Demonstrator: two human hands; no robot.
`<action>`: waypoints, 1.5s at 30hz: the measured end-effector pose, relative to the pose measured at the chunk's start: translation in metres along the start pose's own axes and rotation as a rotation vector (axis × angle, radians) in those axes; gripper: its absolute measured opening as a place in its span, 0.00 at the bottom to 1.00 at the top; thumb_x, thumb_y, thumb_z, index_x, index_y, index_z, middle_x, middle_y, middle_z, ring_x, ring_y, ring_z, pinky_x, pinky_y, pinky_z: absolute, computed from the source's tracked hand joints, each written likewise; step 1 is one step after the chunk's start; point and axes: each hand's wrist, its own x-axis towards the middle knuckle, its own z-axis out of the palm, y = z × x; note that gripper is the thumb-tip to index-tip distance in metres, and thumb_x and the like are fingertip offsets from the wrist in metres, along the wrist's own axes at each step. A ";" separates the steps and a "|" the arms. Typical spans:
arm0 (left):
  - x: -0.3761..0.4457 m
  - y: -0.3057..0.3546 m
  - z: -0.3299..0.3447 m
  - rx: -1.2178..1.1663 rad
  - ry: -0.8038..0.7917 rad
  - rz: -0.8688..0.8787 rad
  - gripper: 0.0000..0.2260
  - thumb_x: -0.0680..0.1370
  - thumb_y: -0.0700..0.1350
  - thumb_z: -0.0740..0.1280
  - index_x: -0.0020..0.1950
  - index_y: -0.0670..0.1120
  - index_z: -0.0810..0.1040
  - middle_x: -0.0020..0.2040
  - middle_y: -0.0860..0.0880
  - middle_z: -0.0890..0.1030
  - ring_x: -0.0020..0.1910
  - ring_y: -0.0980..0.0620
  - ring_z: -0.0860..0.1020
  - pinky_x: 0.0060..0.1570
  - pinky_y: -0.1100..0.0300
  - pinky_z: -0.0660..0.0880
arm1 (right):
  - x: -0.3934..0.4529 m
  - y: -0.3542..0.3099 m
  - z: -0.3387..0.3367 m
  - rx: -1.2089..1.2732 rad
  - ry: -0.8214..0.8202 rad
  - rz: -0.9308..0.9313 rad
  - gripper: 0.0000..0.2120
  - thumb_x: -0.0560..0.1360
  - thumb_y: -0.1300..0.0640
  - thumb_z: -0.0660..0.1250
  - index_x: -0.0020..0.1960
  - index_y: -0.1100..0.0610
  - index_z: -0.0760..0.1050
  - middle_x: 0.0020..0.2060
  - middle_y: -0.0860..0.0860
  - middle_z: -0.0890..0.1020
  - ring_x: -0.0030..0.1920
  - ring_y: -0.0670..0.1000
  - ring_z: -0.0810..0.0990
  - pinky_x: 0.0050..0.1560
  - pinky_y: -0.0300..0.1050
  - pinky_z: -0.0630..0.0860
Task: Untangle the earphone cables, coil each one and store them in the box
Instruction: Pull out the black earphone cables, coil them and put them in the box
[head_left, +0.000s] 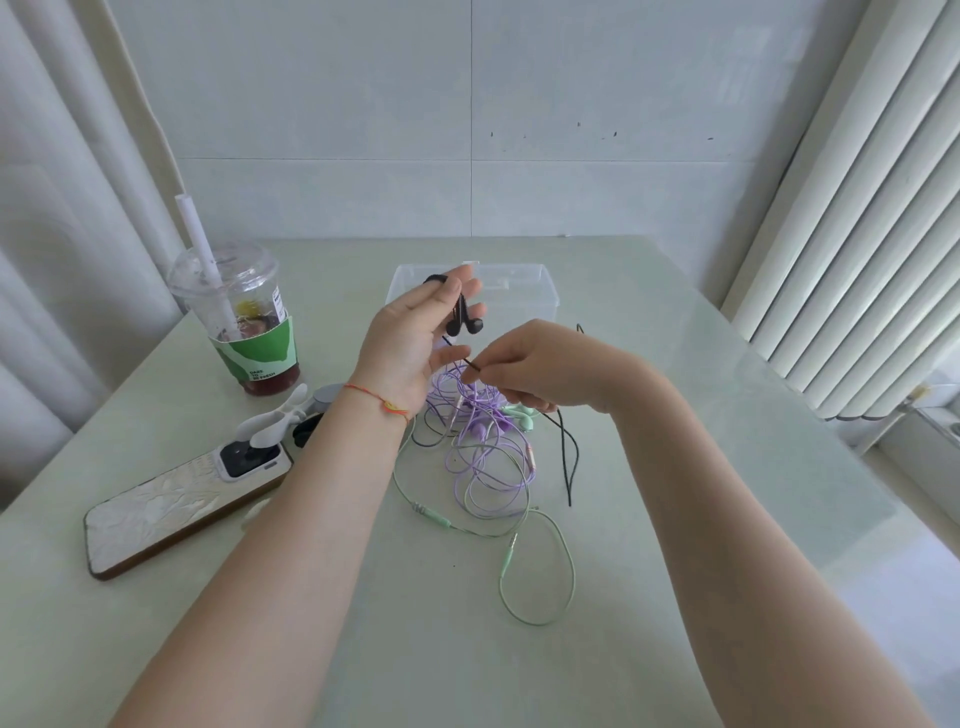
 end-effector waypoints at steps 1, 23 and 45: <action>0.000 -0.001 0.000 0.061 0.026 0.008 0.08 0.81 0.47 0.64 0.56 0.52 0.81 0.55 0.52 0.84 0.49 0.51 0.82 0.37 0.62 0.71 | 0.000 -0.002 0.001 -0.007 0.003 0.005 0.09 0.78 0.58 0.65 0.53 0.57 0.83 0.28 0.51 0.72 0.30 0.53 0.66 0.29 0.41 0.65; -0.011 0.005 0.003 0.153 -0.470 -0.328 0.14 0.83 0.46 0.57 0.51 0.41 0.80 0.36 0.48 0.75 0.38 0.49 0.78 0.39 0.57 0.78 | -0.002 0.003 -0.024 -0.050 0.568 -0.094 0.06 0.77 0.53 0.68 0.46 0.56 0.79 0.29 0.47 0.71 0.28 0.45 0.66 0.30 0.38 0.62; -0.003 0.002 0.002 -0.084 -0.099 -0.115 0.10 0.82 0.46 0.62 0.60 0.49 0.79 0.62 0.49 0.80 0.56 0.53 0.81 0.37 0.58 0.82 | -0.004 -0.007 -0.005 -0.226 0.073 -0.024 0.08 0.78 0.52 0.65 0.51 0.48 0.84 0.28 0.46 0.76 0.26 0.44 0.69 0.31 0.37 0.67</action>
